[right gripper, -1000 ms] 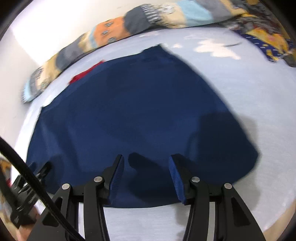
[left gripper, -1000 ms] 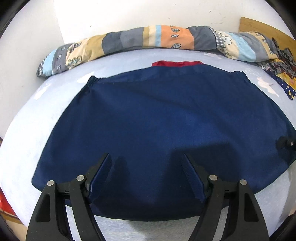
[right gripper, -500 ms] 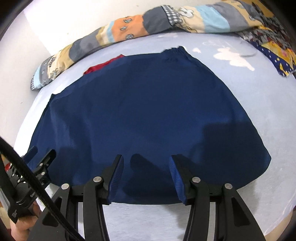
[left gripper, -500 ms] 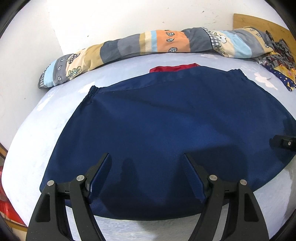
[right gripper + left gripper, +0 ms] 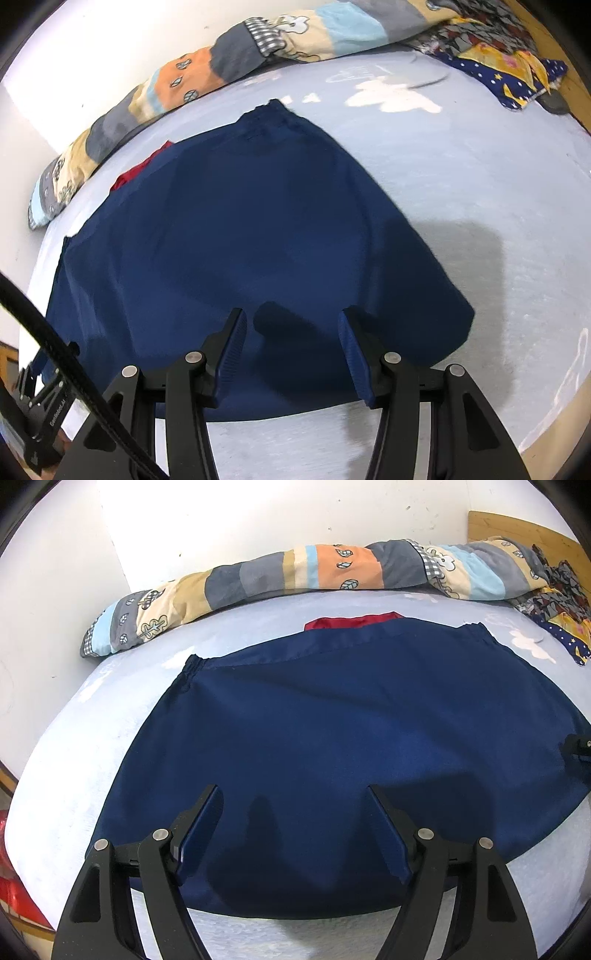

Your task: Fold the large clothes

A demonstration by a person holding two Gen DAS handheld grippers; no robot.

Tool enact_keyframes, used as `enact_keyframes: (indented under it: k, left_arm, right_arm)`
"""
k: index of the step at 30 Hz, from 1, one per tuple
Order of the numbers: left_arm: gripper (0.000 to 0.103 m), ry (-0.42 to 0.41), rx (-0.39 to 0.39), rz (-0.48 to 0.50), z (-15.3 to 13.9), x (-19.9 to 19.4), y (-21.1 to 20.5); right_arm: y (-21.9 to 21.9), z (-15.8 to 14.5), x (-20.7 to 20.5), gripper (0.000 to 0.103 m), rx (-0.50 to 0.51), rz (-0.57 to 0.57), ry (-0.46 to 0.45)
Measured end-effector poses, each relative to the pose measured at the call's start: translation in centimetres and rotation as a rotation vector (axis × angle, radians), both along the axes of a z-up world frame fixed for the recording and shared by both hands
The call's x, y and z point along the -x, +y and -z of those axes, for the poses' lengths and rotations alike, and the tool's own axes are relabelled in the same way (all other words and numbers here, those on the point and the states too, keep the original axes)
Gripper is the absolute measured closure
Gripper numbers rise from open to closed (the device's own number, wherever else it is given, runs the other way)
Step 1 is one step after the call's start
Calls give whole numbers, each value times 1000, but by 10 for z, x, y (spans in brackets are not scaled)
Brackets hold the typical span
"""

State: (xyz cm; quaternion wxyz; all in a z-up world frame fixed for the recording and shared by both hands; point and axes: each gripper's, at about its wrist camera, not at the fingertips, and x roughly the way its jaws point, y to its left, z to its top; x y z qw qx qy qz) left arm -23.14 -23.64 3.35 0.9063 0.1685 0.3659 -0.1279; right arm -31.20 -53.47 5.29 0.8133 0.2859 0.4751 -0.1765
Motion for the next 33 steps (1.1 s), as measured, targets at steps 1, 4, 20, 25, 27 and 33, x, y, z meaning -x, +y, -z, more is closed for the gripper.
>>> enact_keyframes:
  k: [1, 4, 20, 25, 27, 33]
  left_arm:
    - [26, 1, 1, 1, 0, 0, 0]
    - [26, -2, 4, 0, -1, -1, 1]
    - [26, -7, 5, -75, -3, -25, 21]
    - [26, 46, 15, -136, 3, -47, 41]
    - [26, 89, 23, -187, 11, -61, 55]
    - [25, 67, -19, -300, 14, -84, 86]
  right_arm:
    - [-2, 0, 2, 47, -1, 10, -1]
    - [-6, -4, 6, 47, 24, 43, -2]
    - [14, -10, -24, 40, 42, -61, -56]
    - [16, 0, -47, 38, 33, -95, -24]
    - [16, 0, -56, 38, 83, -103, -7]
    - [-4, 0, -73, 38, 177, -47, 32]
